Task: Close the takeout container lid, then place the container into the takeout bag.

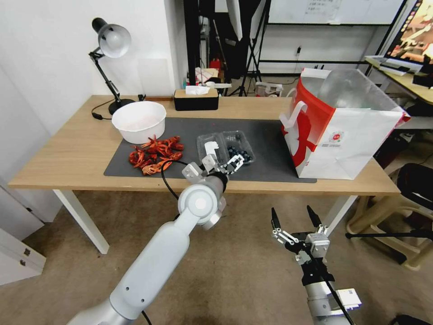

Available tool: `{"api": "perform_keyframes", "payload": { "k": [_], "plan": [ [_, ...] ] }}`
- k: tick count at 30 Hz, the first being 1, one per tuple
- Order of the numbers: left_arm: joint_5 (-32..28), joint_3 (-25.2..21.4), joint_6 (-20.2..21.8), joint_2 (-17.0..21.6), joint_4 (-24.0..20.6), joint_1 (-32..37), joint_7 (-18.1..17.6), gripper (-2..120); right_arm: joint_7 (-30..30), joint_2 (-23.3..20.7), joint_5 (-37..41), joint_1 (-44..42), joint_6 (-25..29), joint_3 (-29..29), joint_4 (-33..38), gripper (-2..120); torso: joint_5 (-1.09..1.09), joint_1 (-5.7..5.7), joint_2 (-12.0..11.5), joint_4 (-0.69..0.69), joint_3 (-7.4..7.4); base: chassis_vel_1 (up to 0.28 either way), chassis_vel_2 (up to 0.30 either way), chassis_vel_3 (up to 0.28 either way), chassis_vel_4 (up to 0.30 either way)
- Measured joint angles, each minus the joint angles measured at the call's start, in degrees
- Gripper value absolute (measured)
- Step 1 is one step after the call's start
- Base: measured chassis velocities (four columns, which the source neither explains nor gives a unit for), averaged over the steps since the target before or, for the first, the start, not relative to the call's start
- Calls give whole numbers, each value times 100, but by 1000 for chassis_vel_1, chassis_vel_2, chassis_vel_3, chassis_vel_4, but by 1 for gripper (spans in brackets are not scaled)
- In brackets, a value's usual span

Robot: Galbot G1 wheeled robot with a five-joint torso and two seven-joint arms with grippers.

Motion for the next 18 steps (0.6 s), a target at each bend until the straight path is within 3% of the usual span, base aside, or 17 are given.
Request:
{"api": "perform_keyframes", "payload": {
  "k": [18],
  "plan": [
    [3,-155,-213,-96,74,58,61,100,4,-17,-33,-26,5,7,25,100,0,0,2,0,0,0,0,0,0]
  ]
}}
